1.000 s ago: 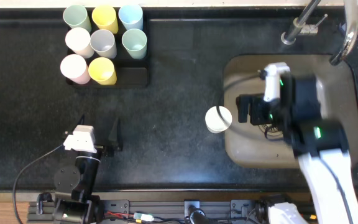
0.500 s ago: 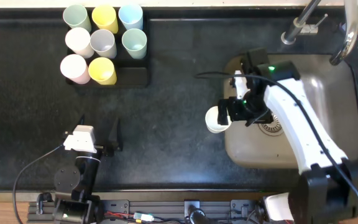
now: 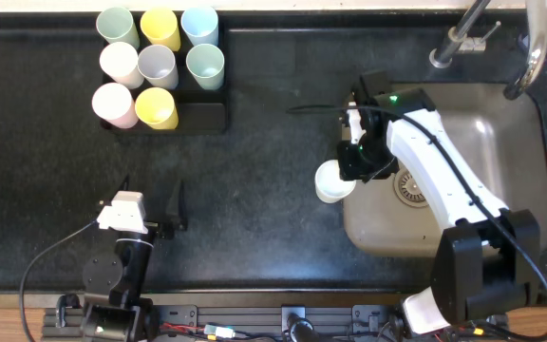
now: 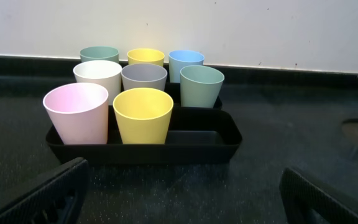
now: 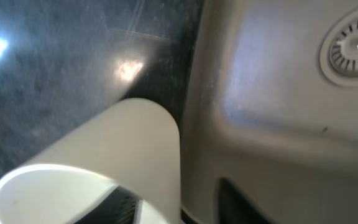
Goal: Store Cups
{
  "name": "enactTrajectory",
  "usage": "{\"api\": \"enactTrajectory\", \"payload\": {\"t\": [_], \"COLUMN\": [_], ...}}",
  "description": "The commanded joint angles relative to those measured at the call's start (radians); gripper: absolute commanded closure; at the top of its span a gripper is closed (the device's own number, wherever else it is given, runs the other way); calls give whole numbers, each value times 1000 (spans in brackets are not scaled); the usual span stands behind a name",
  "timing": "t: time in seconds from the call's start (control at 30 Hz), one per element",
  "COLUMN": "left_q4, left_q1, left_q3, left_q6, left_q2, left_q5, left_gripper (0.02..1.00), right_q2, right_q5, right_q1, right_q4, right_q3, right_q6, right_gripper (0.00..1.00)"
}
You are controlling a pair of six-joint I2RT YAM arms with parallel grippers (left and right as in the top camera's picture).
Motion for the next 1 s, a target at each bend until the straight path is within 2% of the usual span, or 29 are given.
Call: {"api": "enactTrajectory", "payload": {"t": [0.03, 0.07, 0.23, 0.33, 0.47, 0.57, 0.73, 1.0], "left_q4": [-5, -5, -5, -5, -5, -5, -5, -5], "left_q1": [5, 5, 5, 5, 5, 5, 5, 5], "left_q3": [-1, -1, -1, -1, -1, -1, -1, -1], "left_q6": [18, 18, 18, 18, 18, 18, 18, 18], "left_q2": [-6, -6, -6, -6, -6, -6, -6, -6], "left_q5": [-1, -1, -1, -1, -1, -1, -1, -1], "left_gripper": [18, 18, 18, 18, 18, 20, 18, 18], "right_q2": [-2, -2, -6, -30, -35, -21, 54, 256], "right_q5": [9, 9, -27, -52, -50, 15, 114, 132], "right_q1": [27, 32, 55, 98, 144, 217, 331, 415], "right_q4": [18, 21, 48, 60, 61, 95, 103, 115], "right_q3": [26, 26, 30, 104, 275, 459, 643, 801], "right_q6": [12, 13, 12, 16, 79, 177, 230, 324], "right_gripper": [899, 956, 956, 958, 958, 958, 958, 958]}}
